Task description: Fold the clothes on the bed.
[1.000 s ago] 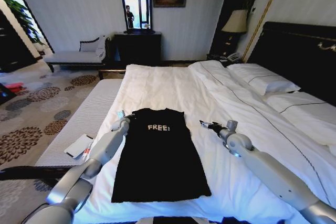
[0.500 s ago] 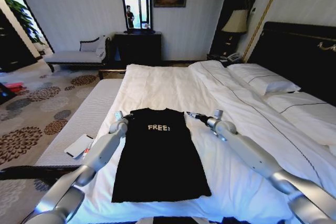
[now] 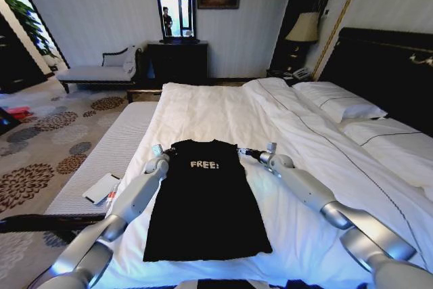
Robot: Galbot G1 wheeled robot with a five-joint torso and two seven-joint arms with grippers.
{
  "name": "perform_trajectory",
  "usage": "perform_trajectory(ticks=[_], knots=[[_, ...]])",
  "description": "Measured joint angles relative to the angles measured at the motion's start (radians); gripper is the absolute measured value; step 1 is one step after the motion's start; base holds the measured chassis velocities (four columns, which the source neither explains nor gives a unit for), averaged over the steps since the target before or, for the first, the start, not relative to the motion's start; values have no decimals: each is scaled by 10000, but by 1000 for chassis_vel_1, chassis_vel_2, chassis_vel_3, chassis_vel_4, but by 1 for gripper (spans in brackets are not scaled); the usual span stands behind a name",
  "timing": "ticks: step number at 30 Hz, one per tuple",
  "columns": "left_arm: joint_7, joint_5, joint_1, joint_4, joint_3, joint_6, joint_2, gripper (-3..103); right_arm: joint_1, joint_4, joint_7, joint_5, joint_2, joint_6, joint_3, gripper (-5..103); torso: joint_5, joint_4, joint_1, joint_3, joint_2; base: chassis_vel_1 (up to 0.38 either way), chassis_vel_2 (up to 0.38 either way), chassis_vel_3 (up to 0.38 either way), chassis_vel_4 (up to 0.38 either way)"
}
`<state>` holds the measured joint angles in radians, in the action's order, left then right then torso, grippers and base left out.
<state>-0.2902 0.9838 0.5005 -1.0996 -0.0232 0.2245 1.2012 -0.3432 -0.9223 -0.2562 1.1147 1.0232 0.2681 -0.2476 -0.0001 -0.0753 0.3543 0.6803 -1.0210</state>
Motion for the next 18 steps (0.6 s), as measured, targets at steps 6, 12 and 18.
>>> perform_trajectory(ticks=[6, 12, 18], knots=[[61, 8, -8, 232, -6, -111, 222, 1, 260, 566, -101, -159, 302, -139, -177, 100, -1, -8, -1, 1, 0, 0, 0, 0, 0], [166, 109, -169, 281, -119, -116, 204, 1, 732, 1403, -132, -232, 763, -198, -406, 100, -1, 1, -1, 1, 0, 0, 0, 0, 0], [281, 269, -558, 591, -401, -116, 456, 1, 1043, 2080, -142, -226, 1213, -235, -629, 100, -1, -8, 0, 0, 0, 0, 0, 0, 0]])
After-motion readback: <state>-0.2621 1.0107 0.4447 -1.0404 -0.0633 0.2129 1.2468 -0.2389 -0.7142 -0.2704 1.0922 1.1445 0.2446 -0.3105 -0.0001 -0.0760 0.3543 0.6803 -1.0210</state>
